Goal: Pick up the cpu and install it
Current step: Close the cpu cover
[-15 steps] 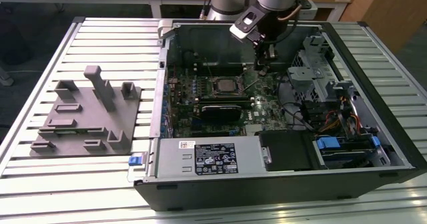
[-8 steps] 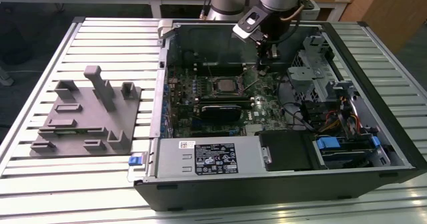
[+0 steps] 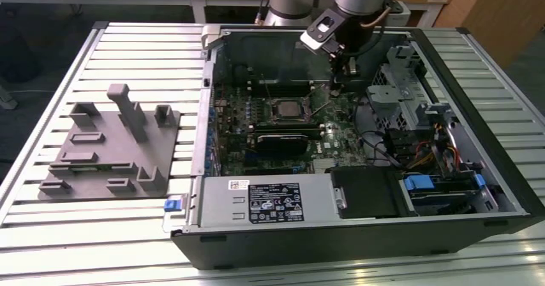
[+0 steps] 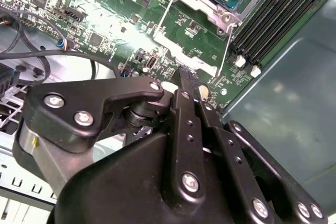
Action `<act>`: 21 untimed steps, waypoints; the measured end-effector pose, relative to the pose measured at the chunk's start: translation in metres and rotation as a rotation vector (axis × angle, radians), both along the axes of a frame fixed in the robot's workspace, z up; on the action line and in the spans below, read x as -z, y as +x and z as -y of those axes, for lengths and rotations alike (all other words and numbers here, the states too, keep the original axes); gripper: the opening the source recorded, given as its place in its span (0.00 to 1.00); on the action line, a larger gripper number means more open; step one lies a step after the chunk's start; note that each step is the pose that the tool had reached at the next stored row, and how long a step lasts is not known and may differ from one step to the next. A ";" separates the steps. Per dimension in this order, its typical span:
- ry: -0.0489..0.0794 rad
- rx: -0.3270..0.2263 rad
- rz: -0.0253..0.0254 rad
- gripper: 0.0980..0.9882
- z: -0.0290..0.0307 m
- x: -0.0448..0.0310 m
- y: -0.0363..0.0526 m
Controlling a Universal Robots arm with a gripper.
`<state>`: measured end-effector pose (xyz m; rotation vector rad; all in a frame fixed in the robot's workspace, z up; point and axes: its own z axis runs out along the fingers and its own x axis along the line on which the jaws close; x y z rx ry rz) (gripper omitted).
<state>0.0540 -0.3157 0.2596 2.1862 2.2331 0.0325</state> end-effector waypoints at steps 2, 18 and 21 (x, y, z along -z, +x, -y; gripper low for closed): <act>0.000 0.001 -0.0002 0.01 -0.0004 0.0009 0.0011; 0.001 0.004 -0.0111 0.01 -0.0023 0.0125 0.0035; 0.002 0.004 -0.0117 0.01 -0.0023 0.0126 0.0000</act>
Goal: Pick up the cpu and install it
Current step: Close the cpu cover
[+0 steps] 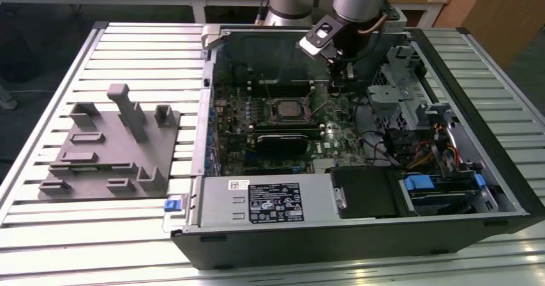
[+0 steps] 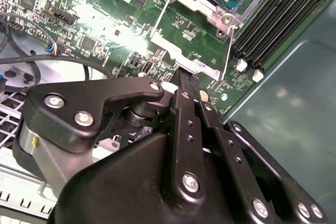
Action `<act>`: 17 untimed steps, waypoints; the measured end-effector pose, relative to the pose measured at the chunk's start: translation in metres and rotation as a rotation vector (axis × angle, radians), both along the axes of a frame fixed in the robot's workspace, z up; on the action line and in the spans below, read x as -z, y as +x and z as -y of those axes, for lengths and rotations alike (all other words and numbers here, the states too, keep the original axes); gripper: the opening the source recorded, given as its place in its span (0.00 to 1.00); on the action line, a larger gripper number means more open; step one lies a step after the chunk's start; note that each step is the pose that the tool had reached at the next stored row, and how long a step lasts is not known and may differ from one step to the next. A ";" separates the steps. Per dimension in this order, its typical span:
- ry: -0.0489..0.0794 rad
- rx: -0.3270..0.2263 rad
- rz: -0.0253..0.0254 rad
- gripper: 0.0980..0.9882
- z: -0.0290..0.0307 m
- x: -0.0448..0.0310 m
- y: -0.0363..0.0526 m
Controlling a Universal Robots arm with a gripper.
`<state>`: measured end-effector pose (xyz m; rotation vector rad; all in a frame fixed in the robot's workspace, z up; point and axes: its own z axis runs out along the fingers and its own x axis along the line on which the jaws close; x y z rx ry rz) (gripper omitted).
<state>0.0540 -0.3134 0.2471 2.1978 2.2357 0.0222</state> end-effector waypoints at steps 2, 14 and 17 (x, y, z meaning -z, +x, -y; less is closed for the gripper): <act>0.000 0.000 -0.0001 0.01 0.0000 0.0000 -0.0022; 0.000 0.000 -0.0001 0.01 0.0000 0.0002 -0.0097; 0.000 0.000 0.0000 0.01 0.0000 0.0002 -0.0118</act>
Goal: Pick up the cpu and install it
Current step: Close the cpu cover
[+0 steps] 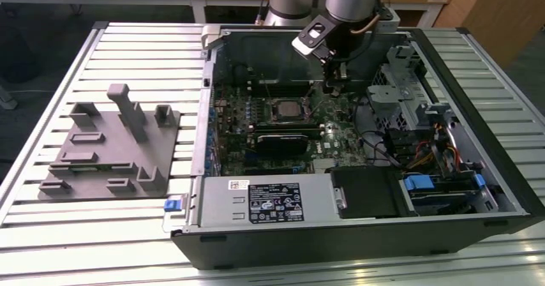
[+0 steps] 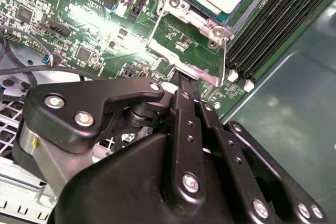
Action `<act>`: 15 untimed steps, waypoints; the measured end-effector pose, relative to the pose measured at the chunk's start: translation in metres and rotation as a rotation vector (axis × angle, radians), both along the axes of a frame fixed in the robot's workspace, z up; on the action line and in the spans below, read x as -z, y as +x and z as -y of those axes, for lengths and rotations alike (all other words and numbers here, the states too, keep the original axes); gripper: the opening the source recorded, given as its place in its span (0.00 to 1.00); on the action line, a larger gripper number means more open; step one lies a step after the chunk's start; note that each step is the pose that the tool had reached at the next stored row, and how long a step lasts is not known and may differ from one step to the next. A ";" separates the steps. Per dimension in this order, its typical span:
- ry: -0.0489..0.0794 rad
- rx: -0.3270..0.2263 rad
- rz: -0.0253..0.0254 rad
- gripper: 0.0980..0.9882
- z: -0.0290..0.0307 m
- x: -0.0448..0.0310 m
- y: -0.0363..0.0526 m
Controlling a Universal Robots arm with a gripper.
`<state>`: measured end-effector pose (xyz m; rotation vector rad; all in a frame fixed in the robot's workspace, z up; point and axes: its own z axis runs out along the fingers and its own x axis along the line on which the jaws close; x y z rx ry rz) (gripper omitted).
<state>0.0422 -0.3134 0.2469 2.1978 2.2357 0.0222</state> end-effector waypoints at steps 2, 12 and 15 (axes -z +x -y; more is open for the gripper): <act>0.000 0.000 0.0000 0.01 0.0000 0.0001 -0.0012; 0.000 0.000 0.0000 0.01 0.0000 0.0003 -0.0055; 0.000 0.000 0.0000 0.01 0.0000 0.0004 -0.0067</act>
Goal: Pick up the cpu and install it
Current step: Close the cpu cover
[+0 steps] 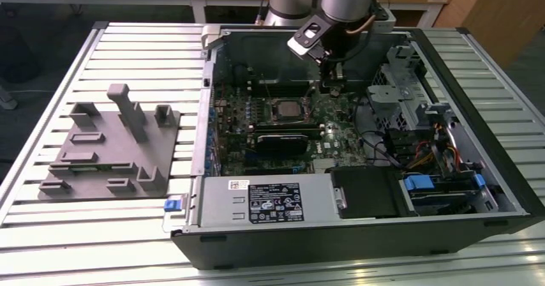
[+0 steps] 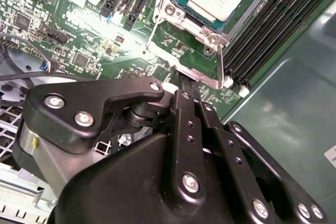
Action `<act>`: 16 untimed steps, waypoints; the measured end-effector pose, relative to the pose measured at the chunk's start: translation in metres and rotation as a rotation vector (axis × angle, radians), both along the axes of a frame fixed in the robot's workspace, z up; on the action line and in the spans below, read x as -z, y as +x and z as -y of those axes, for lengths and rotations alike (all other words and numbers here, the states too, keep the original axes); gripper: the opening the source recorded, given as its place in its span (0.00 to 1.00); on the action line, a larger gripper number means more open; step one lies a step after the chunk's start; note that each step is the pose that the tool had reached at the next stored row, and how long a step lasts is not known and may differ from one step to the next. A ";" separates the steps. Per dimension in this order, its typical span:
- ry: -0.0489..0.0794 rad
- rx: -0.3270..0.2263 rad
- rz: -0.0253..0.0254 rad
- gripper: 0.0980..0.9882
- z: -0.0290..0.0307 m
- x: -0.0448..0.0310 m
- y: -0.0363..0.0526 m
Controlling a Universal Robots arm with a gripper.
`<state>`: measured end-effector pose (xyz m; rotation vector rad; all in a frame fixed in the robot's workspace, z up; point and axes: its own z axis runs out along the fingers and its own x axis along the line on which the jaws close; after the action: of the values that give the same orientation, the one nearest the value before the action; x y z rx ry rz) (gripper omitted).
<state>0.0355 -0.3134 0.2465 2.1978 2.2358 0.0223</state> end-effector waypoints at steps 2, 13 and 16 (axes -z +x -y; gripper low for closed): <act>0.000 0.000 0.0000 0.01 0.0000 0.0000 -0.0008; 0.000 0.000 0.0000 0.01 0.0000 0.0002 -0.0054; 0.000 0.000 0.0000 0.01 0.0000 0.0003 -0.0064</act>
<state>0.0291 -0.3134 0.2462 2.1978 2.2358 0.0223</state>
